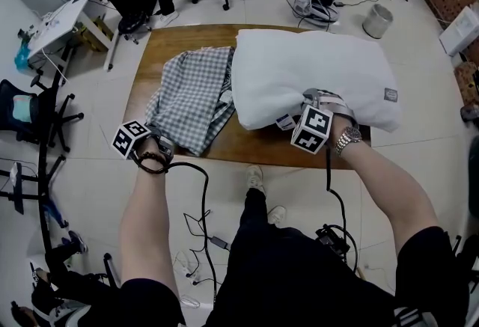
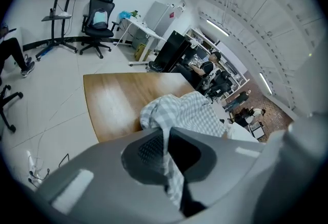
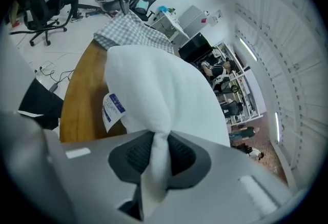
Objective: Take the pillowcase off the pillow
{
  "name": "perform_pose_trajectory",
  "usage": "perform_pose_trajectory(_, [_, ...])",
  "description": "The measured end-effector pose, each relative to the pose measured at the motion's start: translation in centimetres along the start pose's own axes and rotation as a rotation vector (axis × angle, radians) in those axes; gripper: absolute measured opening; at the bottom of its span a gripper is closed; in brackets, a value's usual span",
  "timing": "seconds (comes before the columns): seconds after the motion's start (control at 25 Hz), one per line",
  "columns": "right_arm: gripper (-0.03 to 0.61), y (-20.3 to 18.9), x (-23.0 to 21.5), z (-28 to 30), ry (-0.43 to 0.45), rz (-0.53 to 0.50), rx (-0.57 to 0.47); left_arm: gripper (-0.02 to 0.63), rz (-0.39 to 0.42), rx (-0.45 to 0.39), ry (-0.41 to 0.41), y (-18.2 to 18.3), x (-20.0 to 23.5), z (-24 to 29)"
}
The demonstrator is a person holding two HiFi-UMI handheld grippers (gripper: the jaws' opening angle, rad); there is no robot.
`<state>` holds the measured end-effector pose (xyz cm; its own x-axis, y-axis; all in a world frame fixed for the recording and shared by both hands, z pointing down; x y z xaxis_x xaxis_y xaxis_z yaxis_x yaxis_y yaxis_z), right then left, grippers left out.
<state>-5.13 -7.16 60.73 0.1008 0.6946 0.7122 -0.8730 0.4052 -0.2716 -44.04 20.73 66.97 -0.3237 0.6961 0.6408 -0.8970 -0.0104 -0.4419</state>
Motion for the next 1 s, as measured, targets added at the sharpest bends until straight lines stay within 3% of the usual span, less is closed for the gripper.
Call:
perform_pose_trajectory(0.08, [0.091,0.1,0.3,-0.3,-0.005,-0.014,-0.015,0.017,0.037,0.014,0.009,-0.3,0.1,-0.5])
perform_pose_trajectory(0.24, [0.177,0.6,0.6,-1.5,0.009,-0.025,-0.05,0.212,0.099,0.045,0.06,-0.8,-0.4,-1.9])
perform_pose_trajectory(0.4, [0.198,0.4,0.7,-3.3,0.016,-0.014,-0.064,0.26,0.142,0.043,0.126,-1.2,-1.0,-4.0])
perform_pose_trajectory(0.64, [0.198,0.7,0.3,-8.5,-0.022,0.011,-0.111,0.291,0.317,-0.003,0.176,-1.6,-3.6,-8.7])
perform_pose_trajectory(0.84, [0.196,0.4,-0.3,-13.0,-0.052,0.086,-0.189,0.286,0.466,-0.05,0.094,-4.1,-8.2,-11.6])
perform_pose_trajectory(1.0, [0.165,0.5,-0.3,-15.9,-0.077,0.189,-0.278,0.26,0.638,-0.104,-0.046,-7.0,-12.7,-13.4])
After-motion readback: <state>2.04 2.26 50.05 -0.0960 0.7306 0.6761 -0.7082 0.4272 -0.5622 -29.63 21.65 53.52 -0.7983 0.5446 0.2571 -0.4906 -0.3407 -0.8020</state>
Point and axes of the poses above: the fingertips, and each gripper's own axes: z forward along the fingers, x to its left, y out of its top, the point moved 8 cm from there along -z, backward along the fingers, and after that the axes turned 2 degrees about -y, right-handed, at the moved point
